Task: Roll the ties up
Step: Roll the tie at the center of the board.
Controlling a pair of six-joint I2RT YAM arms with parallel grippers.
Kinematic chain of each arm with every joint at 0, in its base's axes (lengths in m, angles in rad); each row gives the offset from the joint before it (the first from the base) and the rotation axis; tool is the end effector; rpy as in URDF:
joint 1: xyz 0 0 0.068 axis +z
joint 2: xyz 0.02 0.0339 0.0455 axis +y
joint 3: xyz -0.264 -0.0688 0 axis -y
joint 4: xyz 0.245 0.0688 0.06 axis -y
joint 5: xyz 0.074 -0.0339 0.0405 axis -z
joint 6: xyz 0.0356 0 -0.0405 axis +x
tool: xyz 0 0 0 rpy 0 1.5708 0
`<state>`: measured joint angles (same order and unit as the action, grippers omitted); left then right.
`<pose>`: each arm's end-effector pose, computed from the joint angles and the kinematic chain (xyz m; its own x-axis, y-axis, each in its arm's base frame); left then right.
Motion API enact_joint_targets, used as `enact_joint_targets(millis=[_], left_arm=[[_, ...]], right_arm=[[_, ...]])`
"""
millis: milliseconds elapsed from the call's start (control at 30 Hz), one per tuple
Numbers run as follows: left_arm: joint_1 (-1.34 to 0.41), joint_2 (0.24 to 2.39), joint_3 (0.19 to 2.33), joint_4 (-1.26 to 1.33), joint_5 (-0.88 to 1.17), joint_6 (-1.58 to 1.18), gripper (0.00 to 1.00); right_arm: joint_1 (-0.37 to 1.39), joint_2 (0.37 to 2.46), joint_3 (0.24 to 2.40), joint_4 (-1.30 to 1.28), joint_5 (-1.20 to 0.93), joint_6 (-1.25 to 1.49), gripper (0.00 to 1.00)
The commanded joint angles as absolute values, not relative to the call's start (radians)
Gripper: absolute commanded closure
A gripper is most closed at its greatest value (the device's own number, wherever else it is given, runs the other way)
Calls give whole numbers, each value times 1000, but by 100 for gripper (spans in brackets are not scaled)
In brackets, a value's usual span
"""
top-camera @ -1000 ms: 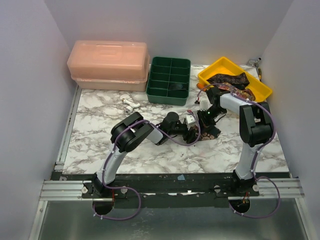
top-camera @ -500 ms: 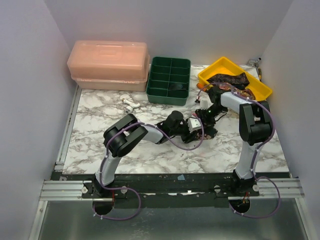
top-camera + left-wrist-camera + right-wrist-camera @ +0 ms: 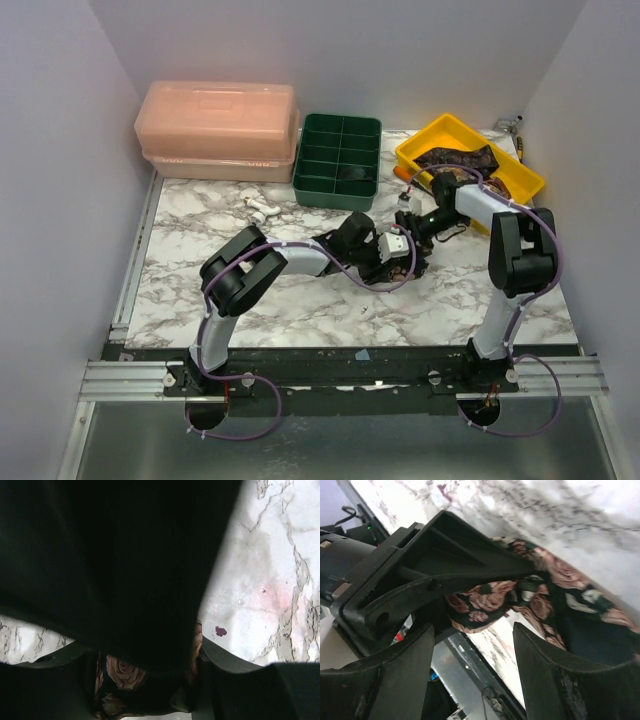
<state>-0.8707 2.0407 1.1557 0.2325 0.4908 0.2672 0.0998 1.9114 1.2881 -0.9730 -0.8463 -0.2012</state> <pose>0.2609 -0.3357 0.1333 -0.1355 0.5223 -0.8419 0.9866 0.1492 -0.0662 0.3353 0.0604 0.1705 -0.9652 -0.2298 -0.1246 -0.2449 0.6281 0.7386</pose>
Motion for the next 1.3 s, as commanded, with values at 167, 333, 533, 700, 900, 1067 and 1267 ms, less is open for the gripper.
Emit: enact_joint_targets(millis=[167, 333, 533, 700, 900, 1067, 1267], left_arm=[[-874, 2114, 1122, -99, 441, 317, 80], [-876, 2117, 1135, -119, 441, 325, 79], [-877, 2120, 1131, -126, 443, 324, 79], [-879, 2121, 1124, -120, 440, 321, 79], [-877, 2119, 1128, -104, 449, 301, 74], [-864, 2071, 1093, 15, 513, 282, 52], [-862, 2020, 1105, 133, 580, 279, 39]], right_arm=[[145, 1945, 1194, -805, -916, -86, 43], [146, 1996, 1198, -823, -839, -110, 72], [138, 1972, 1222, -800, -982, -79, 45], [143, 1959, 1214, -798, -1023, -85, 45], [136, 2014, 1195, -848, -785, -153, 100], [124, 2046, 1181, -836, -573, -171, 99], [127, 2038, 1167, -770, -365, -181, 100]])
